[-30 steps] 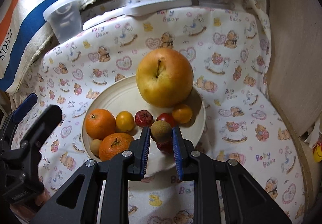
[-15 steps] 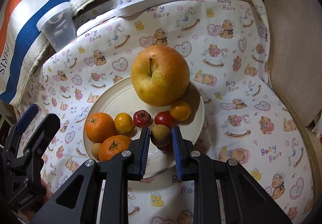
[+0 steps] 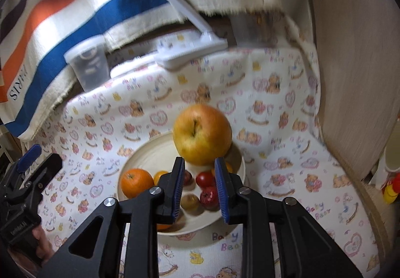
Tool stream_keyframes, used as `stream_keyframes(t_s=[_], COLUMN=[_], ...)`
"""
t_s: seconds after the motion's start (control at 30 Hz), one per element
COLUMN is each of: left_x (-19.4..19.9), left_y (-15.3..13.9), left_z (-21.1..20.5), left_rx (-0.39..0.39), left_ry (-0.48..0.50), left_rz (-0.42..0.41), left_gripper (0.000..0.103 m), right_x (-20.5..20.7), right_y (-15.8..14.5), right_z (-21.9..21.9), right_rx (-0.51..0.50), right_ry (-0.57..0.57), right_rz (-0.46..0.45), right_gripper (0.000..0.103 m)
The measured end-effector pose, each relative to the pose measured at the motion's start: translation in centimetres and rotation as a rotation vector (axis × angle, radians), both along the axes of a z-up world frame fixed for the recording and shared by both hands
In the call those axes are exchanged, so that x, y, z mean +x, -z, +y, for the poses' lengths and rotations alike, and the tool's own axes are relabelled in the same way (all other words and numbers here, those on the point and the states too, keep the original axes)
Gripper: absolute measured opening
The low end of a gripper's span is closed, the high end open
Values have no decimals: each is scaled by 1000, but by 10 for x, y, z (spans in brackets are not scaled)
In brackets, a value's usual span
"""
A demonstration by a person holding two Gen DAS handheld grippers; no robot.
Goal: Organize fruits
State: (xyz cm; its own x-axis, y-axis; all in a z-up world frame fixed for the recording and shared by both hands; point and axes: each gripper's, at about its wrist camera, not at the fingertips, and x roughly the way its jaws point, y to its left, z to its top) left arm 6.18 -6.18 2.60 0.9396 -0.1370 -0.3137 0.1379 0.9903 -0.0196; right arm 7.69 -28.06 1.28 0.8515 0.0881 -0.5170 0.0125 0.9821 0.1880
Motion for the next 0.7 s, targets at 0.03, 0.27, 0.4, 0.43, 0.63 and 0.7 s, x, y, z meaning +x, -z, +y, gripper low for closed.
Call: stream_keyframes(t_s=[0.03, 0.27, 0.4, 0.43, 0.63, 0.7], left_x=[-3, -15, -18, -18, -23, -23], left_y=[-2, -2, -1, 0, 5, 7], left_z=[4, 20, 22, 22, 20, 19], left_rx=[-4, -5, -11, -2, 12, 18], left_ry=[-3, -23, -8, -9, -11, -8], left_rz=[-7, -48, -57, -63, -88, -94], left_gripper=[102, 102, 102, 102, 102, 102], right_x=[-4, -18, -30, -32, -39, -38], right_y=[-3, -10, -11, -11, -9, -7], right_z=[2, 21, 31, 33, 41, 41], right_rx=[-15, -113, -134, -134, -132, -124], right_ry=[1, -13, -7, -11, -24, -33], right_rz=[-27, -133, -222, -232, -271, -266], right_gripper=[36, 63, 89, 89, 102, 102])
